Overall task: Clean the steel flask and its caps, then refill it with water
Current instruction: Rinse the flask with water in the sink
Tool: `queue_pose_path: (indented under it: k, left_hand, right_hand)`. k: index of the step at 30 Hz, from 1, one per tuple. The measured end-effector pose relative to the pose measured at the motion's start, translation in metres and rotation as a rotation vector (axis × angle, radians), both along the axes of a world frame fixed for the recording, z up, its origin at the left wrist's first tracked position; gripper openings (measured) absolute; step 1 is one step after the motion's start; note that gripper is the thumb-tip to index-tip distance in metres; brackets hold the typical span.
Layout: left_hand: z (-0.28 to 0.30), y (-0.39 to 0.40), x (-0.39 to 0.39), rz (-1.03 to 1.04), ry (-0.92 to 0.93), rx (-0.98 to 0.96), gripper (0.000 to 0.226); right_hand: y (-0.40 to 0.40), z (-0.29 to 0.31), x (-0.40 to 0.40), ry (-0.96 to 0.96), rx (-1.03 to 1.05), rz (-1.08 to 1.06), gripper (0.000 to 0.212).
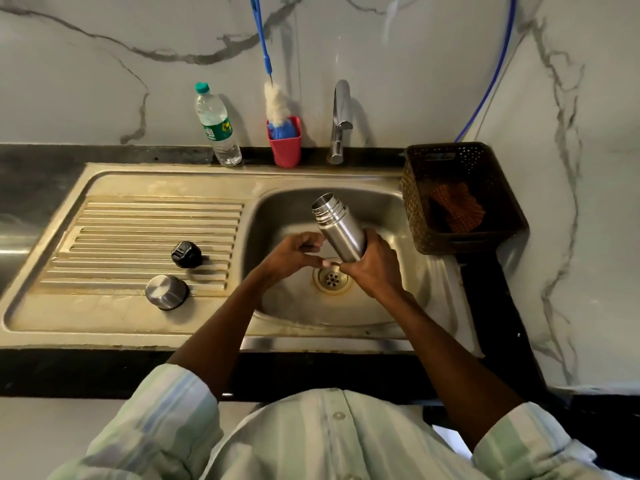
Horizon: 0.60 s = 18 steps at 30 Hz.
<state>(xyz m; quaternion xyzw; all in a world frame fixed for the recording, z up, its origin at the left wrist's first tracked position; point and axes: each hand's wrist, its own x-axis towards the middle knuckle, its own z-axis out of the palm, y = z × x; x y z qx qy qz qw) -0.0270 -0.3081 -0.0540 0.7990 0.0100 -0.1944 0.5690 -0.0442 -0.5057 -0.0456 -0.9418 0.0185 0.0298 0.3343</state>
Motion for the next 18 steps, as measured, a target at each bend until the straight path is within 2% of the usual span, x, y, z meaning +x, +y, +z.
queue_pose_path:
  k: [3, 5, 12, 18]
  left_hand:
    - [-0.024, 0.018, -0.002, 0.236, -0.017, 0.080, 0.033]
    - [-0.035, 0.027, -0.004, 0.294, -0.046, 0.200, 0.021]
    - [-0.049, 0.040, -0.012, 0.235, -0.167, 0.407, 0.025]
    - [-0.058, 0.051, -0.011, 0.120, -0.255, 0.596, 0.025]
  right_hand:
    - [0.003, -0.003, 0.002, 0.025, -0.136, 0.000, 0.078]
    - [0.006, -0.008, 0.002, 0.006, -0.238, 0.002, 0.071]
    - [0.010, -0.032, -0.003, -0.086, -0.452, 0.003, 0.070]
    - [0.009, -0.043, -0.004, -0.046, -0.581, 0.004, 0.063]
